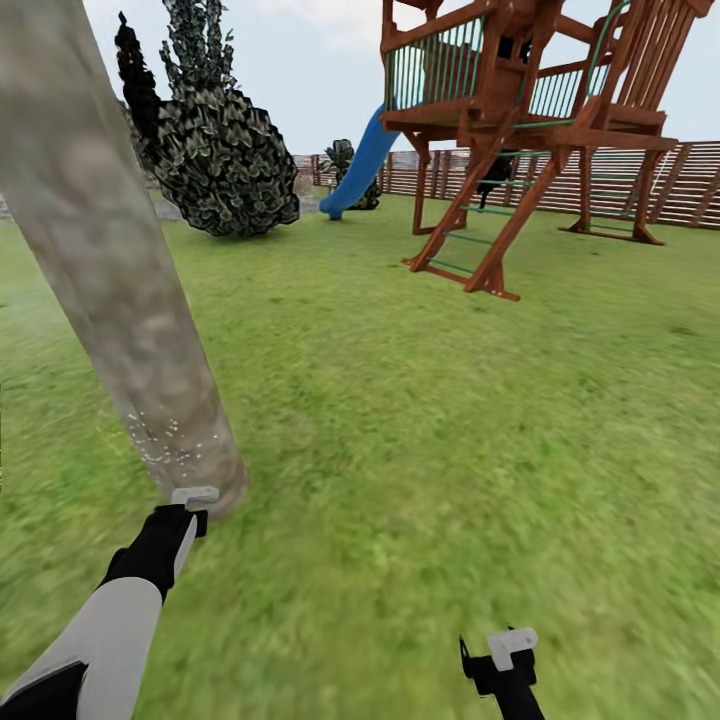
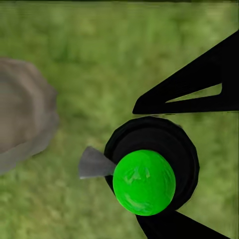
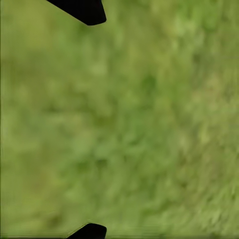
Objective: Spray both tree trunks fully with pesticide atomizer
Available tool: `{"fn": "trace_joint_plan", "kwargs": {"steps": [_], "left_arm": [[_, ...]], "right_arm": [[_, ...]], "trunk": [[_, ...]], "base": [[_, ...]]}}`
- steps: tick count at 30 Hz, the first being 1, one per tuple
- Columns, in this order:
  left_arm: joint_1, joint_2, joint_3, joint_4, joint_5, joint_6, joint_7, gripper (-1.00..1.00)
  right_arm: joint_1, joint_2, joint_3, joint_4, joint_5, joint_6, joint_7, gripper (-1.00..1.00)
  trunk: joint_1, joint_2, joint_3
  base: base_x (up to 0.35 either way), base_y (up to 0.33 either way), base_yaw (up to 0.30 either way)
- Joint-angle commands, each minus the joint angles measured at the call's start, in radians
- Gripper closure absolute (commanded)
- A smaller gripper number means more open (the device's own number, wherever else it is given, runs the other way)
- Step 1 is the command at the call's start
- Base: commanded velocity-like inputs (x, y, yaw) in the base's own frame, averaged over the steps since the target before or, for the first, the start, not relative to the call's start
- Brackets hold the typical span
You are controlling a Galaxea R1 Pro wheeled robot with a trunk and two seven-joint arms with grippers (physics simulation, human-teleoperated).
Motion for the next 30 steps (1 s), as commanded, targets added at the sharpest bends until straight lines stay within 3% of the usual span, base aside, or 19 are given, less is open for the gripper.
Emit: {"fn": "trace_joint_plan", "kwargs": {"steps": [1, 17, 30], "left_arm": [[-0.001, -0.001, 0.002, -0.001, -0.002, 0.004, 0.001, 1.00], [-0.001, -0.002, 0.002, 0.000, -0.001, 0.005, 0.001, 1.00], [-0.001, -0.002, 0.002, 0.000, -0.001, 0.004, 0.001, 1.00]], "right_arm": [[0.000, 0.000, 0.008, 0.001, 0.007, 0.000, -0.010, -1.00], [0.000, 0.000, 0.008, 0.001, 0.008, 0.001, -0.010, -1.00], [0.000, 0.001, 0.008, 0.001, 0.008, 0.001, -0.010, -1.00]], "trunk": [[0.000, 0.000, -0.001], [0.000, 0.000, -0.001], [0.000, 0.000, -0.001]], "base": [[0.118, -0.261, 0.214], [0.169, -0.238, 0.272], [0.157, -0.241, 0.058]]}}
